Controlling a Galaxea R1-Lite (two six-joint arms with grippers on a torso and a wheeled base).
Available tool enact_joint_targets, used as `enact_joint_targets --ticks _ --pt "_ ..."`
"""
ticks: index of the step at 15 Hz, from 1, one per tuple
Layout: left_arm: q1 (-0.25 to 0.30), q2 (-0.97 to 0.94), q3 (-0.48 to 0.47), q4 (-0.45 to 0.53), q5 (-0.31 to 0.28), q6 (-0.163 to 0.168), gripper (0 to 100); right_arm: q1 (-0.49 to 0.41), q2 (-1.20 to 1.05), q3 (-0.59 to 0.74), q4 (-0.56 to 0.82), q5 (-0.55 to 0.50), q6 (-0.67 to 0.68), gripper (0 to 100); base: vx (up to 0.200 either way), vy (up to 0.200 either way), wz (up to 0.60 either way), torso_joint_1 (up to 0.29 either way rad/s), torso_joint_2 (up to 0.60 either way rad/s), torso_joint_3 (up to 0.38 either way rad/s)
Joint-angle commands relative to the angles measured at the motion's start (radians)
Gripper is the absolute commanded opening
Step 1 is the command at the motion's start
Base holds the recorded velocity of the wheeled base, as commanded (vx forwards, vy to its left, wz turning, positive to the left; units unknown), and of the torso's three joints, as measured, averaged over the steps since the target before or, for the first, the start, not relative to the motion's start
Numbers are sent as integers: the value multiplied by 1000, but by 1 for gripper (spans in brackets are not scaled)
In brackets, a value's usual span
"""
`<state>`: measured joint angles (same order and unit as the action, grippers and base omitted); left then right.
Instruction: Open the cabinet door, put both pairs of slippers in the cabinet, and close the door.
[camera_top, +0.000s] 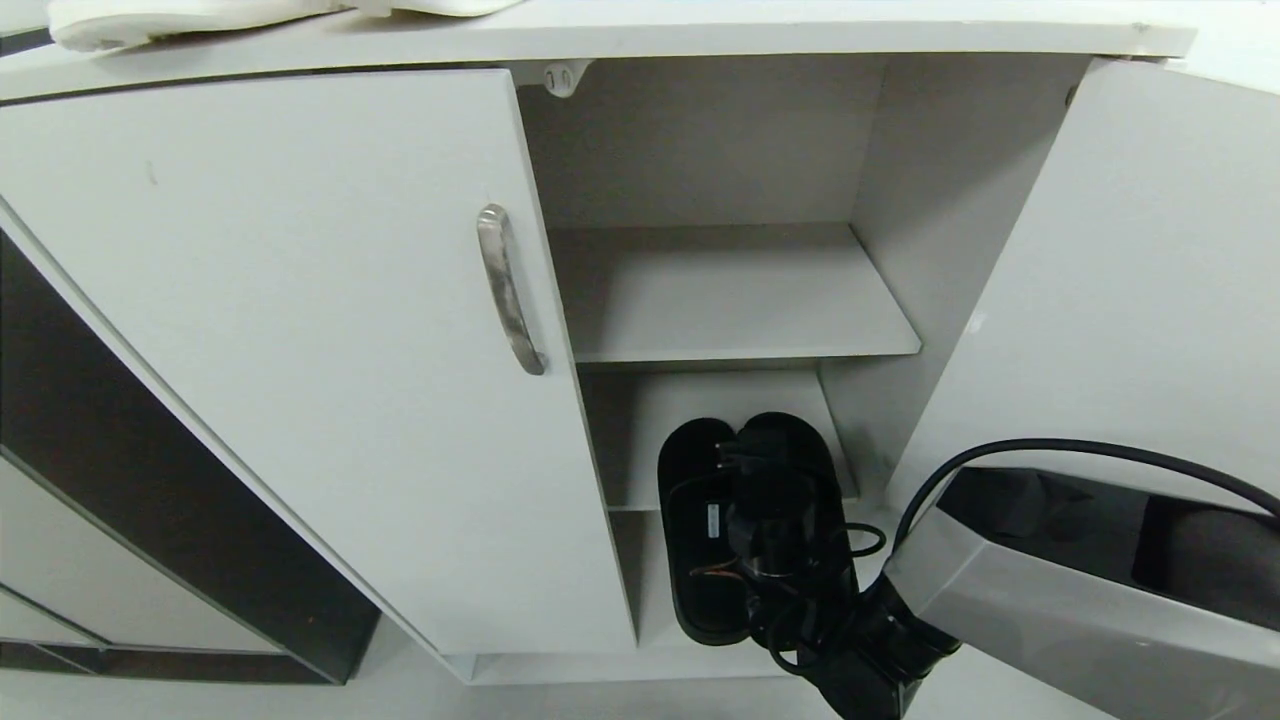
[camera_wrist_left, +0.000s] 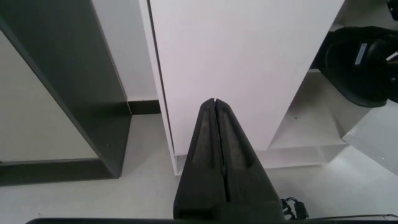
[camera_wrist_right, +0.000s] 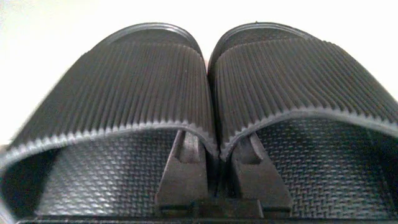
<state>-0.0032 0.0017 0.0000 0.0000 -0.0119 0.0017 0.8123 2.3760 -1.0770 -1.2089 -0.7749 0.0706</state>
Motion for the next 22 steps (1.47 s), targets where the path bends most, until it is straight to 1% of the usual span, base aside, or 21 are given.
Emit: enact_joint_targets --ticks 1,3,5,9,16,18,22 --pt "0 1 0 0 0 0 0 -9 19 -23 2 2 0 0 0 0 0 0 0 0" --pt "0 1 0 0 0 0 0 -35 52 -81 14 3 -3 0 0 0 0 0 0 0" --pt "0 1 0 0 0 0 0 -62 77 -169 54 5 -3 0 0 0 0 0 0 0" --pt "0 1 0 0 0 0 0 -91 88 -339 209 23 0 0 0 0 0 0 0 0" --pt "0 1 0 0 1 -3 0 -139 215 -675 405 42 0 0 0 0 0 0 0 0" --pt "0 1 0 0 1 -3 0 -145 238 -716 425 49 0 0 0 0 0 0 0 0" --pt "0 1 0 0 1 -2 0 -151 261 -744 431 52 0 0 0 0 0 0 0 0"
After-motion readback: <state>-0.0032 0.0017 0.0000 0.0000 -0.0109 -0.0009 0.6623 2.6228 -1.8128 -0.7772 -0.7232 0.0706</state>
